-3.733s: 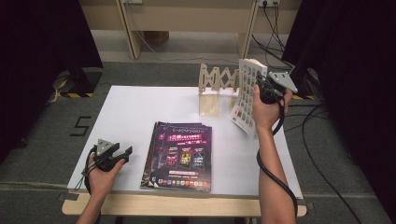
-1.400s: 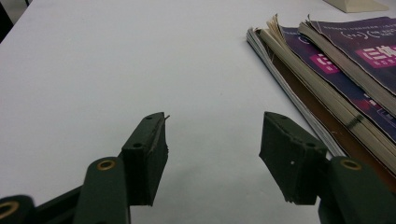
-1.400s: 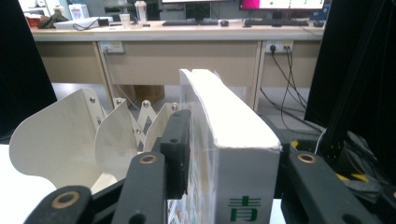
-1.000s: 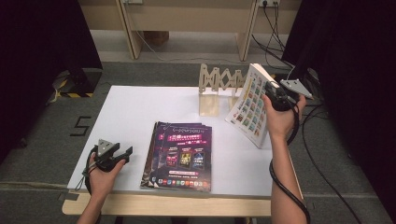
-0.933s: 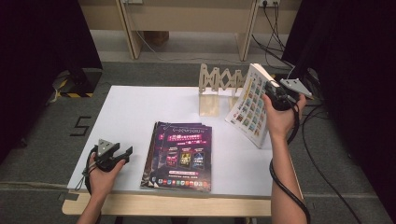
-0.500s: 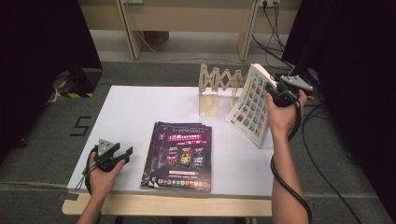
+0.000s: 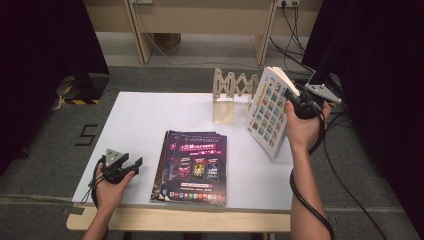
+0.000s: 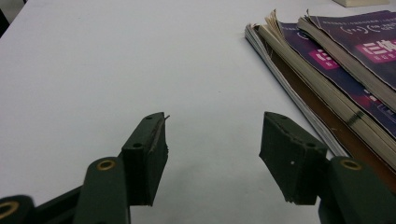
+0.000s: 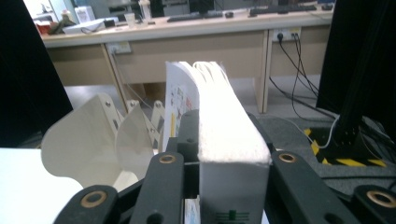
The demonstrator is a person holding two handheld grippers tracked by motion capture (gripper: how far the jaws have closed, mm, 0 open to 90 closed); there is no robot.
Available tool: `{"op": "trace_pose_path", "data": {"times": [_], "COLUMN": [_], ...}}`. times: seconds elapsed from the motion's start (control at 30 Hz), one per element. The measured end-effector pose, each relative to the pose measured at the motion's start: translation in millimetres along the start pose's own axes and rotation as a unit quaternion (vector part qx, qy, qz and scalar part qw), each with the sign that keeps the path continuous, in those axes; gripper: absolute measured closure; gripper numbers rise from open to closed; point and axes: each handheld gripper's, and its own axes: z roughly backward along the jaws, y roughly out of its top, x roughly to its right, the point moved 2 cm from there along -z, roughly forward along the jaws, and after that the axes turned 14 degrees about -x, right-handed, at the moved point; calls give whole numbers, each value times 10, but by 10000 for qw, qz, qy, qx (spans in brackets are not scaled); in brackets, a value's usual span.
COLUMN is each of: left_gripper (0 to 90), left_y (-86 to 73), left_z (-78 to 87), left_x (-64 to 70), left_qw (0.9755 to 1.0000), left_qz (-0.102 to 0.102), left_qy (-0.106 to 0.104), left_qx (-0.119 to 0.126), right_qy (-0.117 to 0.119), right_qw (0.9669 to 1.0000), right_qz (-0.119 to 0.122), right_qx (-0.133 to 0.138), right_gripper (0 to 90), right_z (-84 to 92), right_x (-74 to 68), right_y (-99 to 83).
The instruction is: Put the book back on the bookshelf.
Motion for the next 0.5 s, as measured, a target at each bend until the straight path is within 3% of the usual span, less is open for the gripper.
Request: {"op": "trace_pose_path", "data": {"times": [0.27, 0.5], "left_gripper": [403, 402], "left_y": [1, -1], "left_z": [-3, 3], "left_x": [2, -2], "left_qw": [10000, 10000], "left_qz": [5, -3], "left_qy": [-15, -8], "left_qx": [-2, -3], "right_qy": [-17, -73], "right_qw": [9996, 9994], "right_qz": [-14, -88], "right_qx": [293, 317], "right_gripper": [749, 749], "right_z": [18, -87], "right_x": [-107, -139], "right_y": [132, 185]}}
